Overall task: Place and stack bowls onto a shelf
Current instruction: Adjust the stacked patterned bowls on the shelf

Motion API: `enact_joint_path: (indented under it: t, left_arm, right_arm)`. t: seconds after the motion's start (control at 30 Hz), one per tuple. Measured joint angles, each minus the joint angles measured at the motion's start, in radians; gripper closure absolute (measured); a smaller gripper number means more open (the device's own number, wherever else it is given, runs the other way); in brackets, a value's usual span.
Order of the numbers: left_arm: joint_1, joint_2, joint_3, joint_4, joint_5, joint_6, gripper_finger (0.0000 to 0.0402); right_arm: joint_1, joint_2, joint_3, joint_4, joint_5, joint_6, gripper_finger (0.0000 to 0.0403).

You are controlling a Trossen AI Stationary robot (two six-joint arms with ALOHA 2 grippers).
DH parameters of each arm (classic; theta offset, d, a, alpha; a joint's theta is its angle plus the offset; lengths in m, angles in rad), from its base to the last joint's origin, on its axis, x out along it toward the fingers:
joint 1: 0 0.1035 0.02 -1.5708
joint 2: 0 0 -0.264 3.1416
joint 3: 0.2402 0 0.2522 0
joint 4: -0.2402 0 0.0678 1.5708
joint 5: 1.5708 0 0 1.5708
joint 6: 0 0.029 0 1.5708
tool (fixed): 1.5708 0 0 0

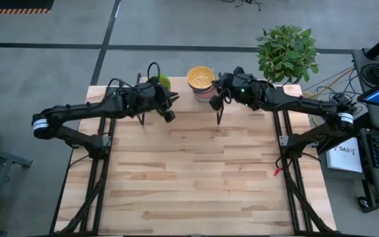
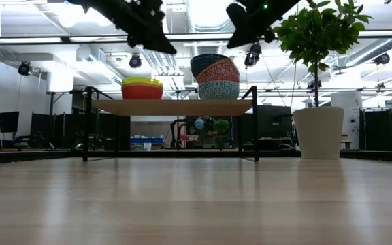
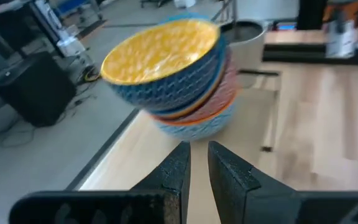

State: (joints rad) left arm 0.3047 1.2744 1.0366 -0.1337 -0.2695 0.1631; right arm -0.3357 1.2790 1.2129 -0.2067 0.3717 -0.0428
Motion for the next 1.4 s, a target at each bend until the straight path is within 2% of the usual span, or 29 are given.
enact_joint_path:
  t: [0.1, 0.2, 0.3, 0.6, 0.83, 1.1, 1.4]
  left_arm:
    - [0.046, 0.042, 0.0, 0.019, 0.034, 0.001, 0.0363]
    - [0.083, 0.083, 0.0, 0.052, 0.139, 0.001, 0.0363]
    - [0.099, 0.127, 0.008, 0.086, 0.183, 0.001, 0.0363]
    - [0.111, 0.248, 0.133, 0.059, 0.184, 0.019, 0.0363]
    - [0.122, 0.278, 0.194, 0.027, 0.182, 0.019, 0.0363]
    - [0.122, 0.273, 0.196, 0.026, 0.183, 0.012, 0.0363]
    - [0.122, 0.261, 0.196, -0.03, 0.184, -0.014, 0.0363]
  right_arm:
    - [0.021, -0.002, -0.001, -0.096, 0.076, 0.033, 0.0394]
    - [0.038, -0.002, -0.003, -0.194, 0.191, 0.064, 0.0394]
    - [0.041, -0.002, -0.01, -0.234, 0.231, 0.094, 0.0394]
    - [0.034, 0.013, -0.094, -0.133, 0.231, 0.084, 0.0394]
    - [0.034, 0.014, -0.152, -0.02, 0.221, 0.055, 0.0394]
    - [0.035, 0.042, -0.156, 0.029, 0.17, 0.042, 0.0394]
    - [0.039, 0.079, -0.157, 0.027, 0.167, 0.039, 0.0394]
